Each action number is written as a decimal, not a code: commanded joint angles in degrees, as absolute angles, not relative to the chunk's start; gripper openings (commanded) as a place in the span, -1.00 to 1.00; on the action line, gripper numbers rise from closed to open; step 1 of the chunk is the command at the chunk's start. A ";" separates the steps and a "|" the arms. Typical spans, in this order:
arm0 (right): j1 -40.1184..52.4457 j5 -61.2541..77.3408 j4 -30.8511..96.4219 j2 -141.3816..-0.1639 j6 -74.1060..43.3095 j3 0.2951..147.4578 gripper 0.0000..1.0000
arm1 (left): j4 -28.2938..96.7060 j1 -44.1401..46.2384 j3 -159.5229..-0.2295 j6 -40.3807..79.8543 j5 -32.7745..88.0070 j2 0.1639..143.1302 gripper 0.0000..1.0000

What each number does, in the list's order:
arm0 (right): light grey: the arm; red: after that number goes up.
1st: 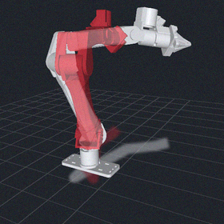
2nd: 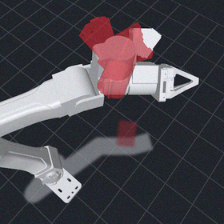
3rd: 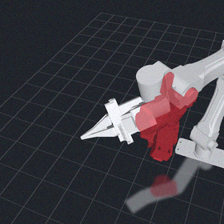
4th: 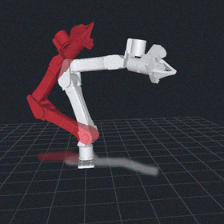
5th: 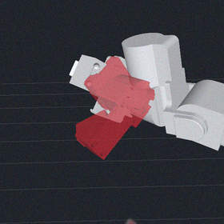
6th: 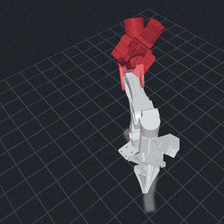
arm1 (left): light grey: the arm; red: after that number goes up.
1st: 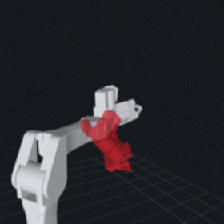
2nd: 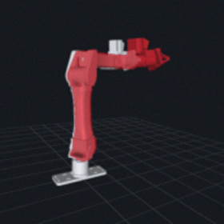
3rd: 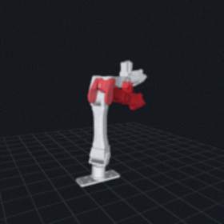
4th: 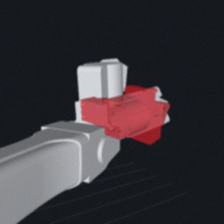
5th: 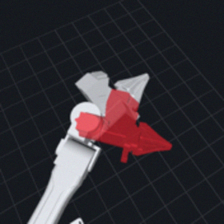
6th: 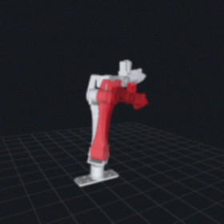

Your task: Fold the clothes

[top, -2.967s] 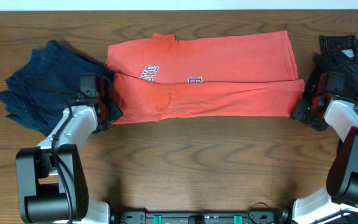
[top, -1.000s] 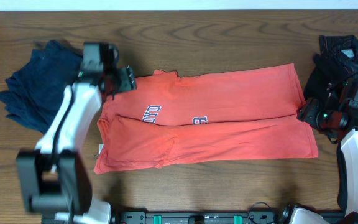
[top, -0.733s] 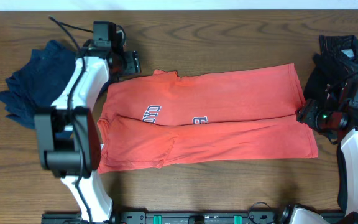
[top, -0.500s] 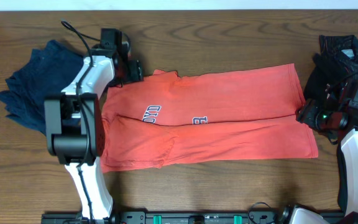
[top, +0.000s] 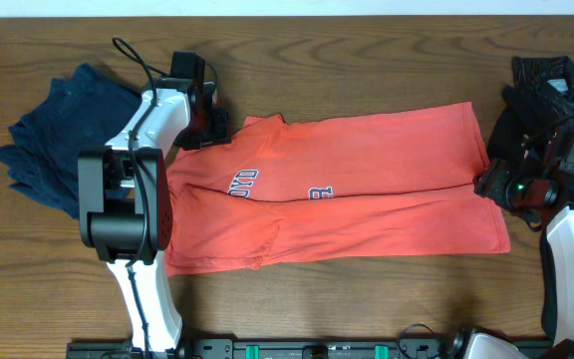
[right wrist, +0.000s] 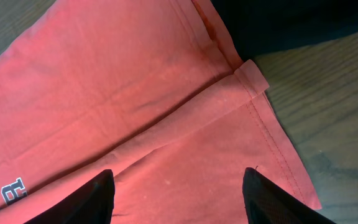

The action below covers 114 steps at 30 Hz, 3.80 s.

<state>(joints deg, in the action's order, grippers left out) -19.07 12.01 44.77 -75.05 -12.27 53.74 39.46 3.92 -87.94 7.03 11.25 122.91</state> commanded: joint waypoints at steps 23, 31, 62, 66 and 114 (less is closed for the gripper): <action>-15.18 12.21 43.05 -77.54 -7.60 56.07 0.01 | 39.27 2.66 -88.09 8.67 11.38 112.84 -0.88; -10.90 12.21 42.15 -94.13 -7.64 70.00 0.10 | 42.72 2.66 -87.83 8.84 11.38 113.06 -0.88; -8.23 1.85 10.22 -125.16 -9.85 78.81 -0.92 | 42.50 2.66 -86.46 8.84 11.35 113.16 -0.88; -8.25 -2.13 12.80 -123.66 -9.82 78.83 -0.98 | 43.97 2.66 -86.46 8.84 11.35 113.16 -0.88; -8.27 -14.55 65.98 -104.62 -13.72 77.73 -0.93 | 51.57 5.52 -86.48 8.86 20.18 117.08 0.37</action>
<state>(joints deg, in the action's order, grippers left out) -8.54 -13.56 66.19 -104.51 -12.86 77.82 51.35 4.69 -86.70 9.04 19.42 114.41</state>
